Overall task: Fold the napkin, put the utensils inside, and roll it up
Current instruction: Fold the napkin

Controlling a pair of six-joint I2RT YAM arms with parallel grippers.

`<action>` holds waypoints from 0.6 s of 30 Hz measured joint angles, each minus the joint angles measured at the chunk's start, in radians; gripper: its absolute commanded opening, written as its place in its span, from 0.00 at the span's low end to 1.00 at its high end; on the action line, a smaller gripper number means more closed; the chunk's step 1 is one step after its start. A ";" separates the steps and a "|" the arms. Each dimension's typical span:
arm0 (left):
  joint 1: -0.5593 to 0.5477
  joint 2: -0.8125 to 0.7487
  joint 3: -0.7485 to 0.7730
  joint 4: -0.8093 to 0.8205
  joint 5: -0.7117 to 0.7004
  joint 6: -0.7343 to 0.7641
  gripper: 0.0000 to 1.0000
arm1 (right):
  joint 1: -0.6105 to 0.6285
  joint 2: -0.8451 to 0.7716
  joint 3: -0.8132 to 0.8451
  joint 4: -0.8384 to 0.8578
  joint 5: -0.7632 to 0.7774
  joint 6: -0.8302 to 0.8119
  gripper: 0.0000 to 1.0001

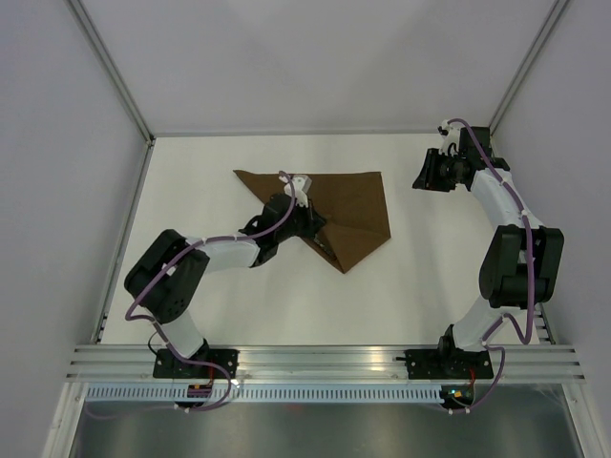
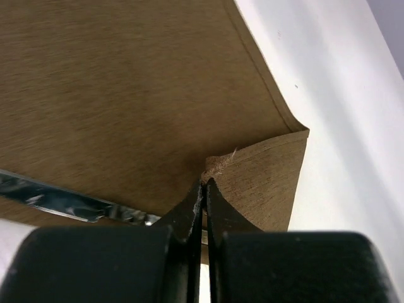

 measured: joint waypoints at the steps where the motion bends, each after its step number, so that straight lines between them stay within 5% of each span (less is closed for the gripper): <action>1: 0.027 0.000 -0.005 0.005 0.019 -0.021 0.02 | 0.000 0.000 0.000 0.000 0.000 0.000 0.38; 18: 0.261 0.063 -0.023 0.056 0.183 -0.184 0.02 | 0.000 0.000 0.000 0.000 -0.005 -0.003 0.38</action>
